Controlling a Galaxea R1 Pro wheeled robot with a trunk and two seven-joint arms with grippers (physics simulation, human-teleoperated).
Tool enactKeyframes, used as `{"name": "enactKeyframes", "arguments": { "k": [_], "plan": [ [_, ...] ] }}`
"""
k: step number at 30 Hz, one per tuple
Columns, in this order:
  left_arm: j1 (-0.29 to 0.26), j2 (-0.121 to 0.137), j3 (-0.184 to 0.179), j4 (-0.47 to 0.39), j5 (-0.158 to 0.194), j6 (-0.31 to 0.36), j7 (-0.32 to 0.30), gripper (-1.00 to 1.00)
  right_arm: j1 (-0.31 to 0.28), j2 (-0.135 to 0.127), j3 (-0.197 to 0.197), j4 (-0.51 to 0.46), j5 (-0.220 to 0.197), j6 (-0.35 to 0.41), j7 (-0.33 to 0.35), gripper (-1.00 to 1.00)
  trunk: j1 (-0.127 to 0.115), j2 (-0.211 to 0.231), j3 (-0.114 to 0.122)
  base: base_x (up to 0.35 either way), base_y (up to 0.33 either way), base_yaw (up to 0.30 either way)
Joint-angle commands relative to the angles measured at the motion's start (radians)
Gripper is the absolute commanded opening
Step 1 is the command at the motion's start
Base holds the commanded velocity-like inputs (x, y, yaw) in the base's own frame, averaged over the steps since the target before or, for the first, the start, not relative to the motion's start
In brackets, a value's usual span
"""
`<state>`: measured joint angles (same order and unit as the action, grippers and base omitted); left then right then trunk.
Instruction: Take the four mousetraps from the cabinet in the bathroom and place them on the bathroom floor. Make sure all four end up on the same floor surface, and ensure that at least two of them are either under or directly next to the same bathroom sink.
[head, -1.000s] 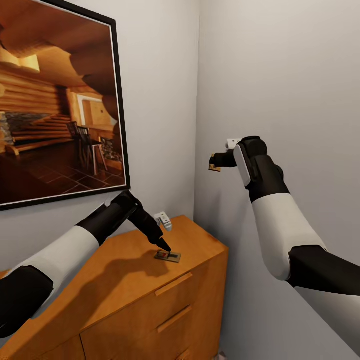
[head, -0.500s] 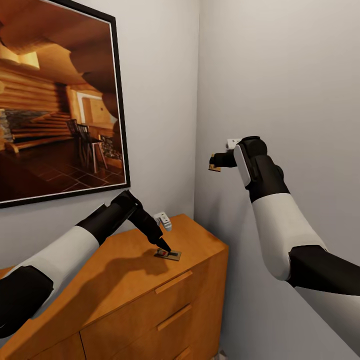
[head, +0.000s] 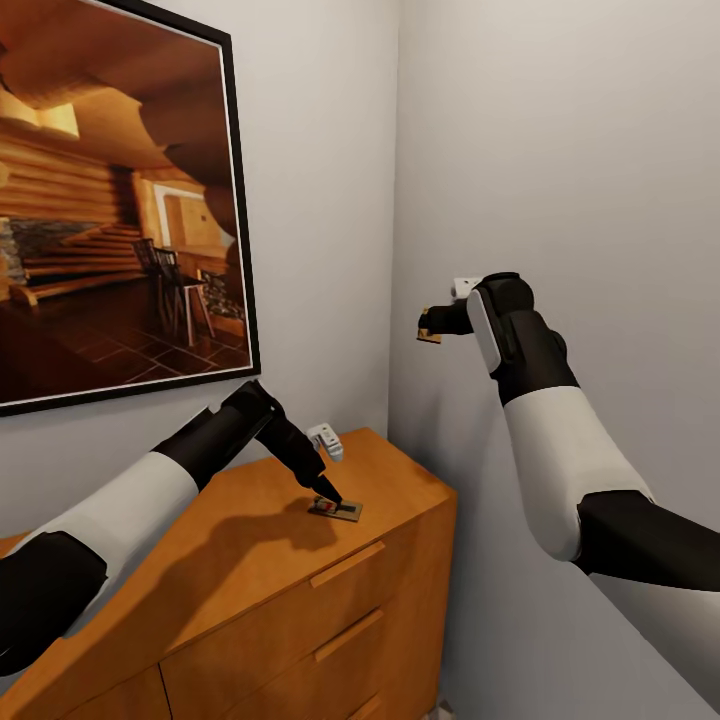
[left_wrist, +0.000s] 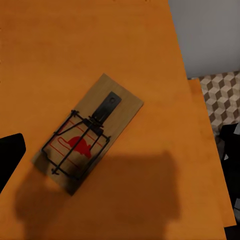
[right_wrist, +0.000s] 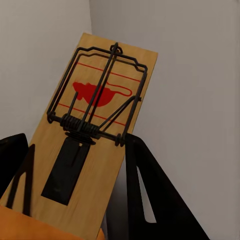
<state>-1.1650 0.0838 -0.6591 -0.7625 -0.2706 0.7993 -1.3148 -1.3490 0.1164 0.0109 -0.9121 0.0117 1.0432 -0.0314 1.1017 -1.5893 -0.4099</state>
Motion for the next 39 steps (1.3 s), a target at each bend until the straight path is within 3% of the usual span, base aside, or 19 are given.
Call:
{"name": "enactKeyframes", "arguments": {
  "k": [1,39],
  "plan": [
    [-0.001,0.001,-0.001,-0.002,-0.006,0.009,-0.007,1.0,-0.001,0.0,0.001,-0.001,0.001,0.004,-0.004,-1.0,0.0,-0.001,-0.001,0.0,0.0,0.0],
    [-0.001,0.003,0.001,-0.002,0.001,0.006,-0.006,1.0,-0.001,0.0,0.0,-0.001,0.001,0.004,-0.005,-1.0,0.0,-0.001,-0.001,0.056,0.0,0.0]
  ]
}}
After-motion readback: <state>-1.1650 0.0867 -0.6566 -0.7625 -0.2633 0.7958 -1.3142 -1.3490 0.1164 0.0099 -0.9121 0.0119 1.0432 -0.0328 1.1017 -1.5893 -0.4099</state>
